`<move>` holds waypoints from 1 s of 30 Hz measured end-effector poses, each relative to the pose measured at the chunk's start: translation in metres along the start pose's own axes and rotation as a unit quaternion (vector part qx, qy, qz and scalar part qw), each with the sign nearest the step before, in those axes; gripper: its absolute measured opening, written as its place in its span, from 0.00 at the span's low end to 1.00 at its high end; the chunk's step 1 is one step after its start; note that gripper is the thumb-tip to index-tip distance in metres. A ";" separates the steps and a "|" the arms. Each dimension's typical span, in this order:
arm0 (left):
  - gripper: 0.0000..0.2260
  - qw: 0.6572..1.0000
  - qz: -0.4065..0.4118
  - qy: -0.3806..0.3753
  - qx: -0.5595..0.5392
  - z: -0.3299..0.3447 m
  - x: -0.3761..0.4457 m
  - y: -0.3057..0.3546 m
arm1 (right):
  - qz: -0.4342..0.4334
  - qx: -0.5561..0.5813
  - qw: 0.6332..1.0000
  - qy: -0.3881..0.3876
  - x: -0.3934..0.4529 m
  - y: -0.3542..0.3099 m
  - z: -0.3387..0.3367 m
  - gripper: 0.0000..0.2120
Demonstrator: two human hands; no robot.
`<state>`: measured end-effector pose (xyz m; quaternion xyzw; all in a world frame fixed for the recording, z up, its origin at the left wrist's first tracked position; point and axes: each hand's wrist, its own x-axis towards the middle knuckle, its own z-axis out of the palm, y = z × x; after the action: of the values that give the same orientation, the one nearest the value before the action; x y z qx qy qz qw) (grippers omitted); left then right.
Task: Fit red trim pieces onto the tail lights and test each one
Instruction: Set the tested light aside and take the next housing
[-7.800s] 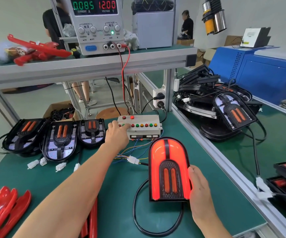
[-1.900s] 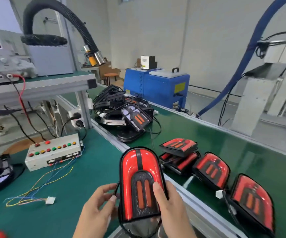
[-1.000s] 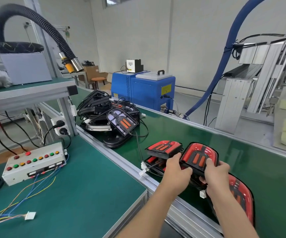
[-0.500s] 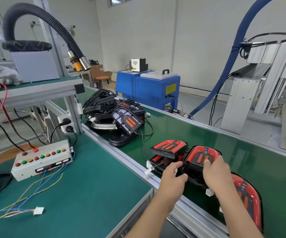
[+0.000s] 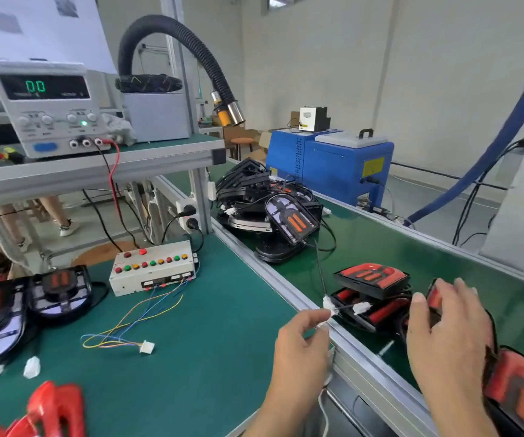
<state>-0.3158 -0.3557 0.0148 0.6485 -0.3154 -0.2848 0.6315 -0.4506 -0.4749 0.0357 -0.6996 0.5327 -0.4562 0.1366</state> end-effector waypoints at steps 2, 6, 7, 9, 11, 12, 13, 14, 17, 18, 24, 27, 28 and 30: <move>0.12 0.999 0.026 0.045 0.012 -0.027 -0.005 0.010 | -0.062 0.089 0.994 -0.002 -0.023 -0.031 0.012 0.22; 0.12 0.988 0.072 0.128 0.044 -0.095 -0.017 0.025 | -0.128 0.253 0.953 -0.108 -0.072 -0.090 0.051 0.16; 0.12 0.984 0.080 0.152 0.049 -0.114 -0.020 0.027 | -0.131 0.274 0.941 -0.149 -0.084 -0.103 0.064 0.14; 0.12 0.975 0.087 0.198 0.060 -0.153 -0.026 0.028 | -0.128 0.292 0.917 -0.240 -0.107 -0.125 0.090 0.09; 0.12 0.964 0.086 0.239 0.077 -0.193 -0.032 0.028 | -0.121 0.290 0.891 -0.329 -0.128 -0.144 0.117 0.08; 0.12 0.959 0.086 0.258 0.083 -0.212 -0.035 0.028 | -0.123 0.284 0.878 -0.365 -0.138 -0.153 0.129 0.08; 0.12 0.953 0.082 0.277 0.089 -0.232 -0.038 0.027 | -0.122 0.278 0.867 -0.395 -0.146 -0.160 0.142 0.07; 0.11 0.947 0.073 0.297 0.101 -0.251 -0.041 0.025 | -0.117 0.272 0.856 -0.424 -0.154 -0.167 0.153 0.06; 0.08 0.919 0.022 0.370 0.139 -0.309 -0.046 0.015 | -0.100 0.249 0.833 -0.485 -0.172 -0.180 0.183 0.05; 0.07 0.906 0.005 0.398 0.147 -0.327 -0.045 0.012 | -0.101 0.240 0.832 -0.490 -0.176 -0.181 0.192 0.04; 0.07 0.817 -0.084 0.530 0.209 -0.419 -0.037 -0.010 | -0.068 0.206 0.862 -0.458 -0.195 -0.177 0.218 0.09; 0.06 0.796 -0.153 0.538 0.232 -0.452 -0.023 -0.023 | -0.025 0.213 0.876 -0.433 -0.193 -0.177 0.224 0.10; 0.10 0.793 -0.184 0.533 0.232 -0.461 -0.016 -0.027 | -0.021 0.211 0.875 -0.434 -0.192 -0.177 0.226 0.10; 0.16 0.788 -0.237 0.519 0.229 -0.475 -0.006 -0.036 | -0.017 0.207 0.872 -0.442 -0.191 -0.180 0.228 0.10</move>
<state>0.0462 -0.0471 -0.0022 0.8786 0.1682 0.0345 0.4457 -0.1634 -0.3046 -0.0615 -0.7930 0.2975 -0.2013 0.4921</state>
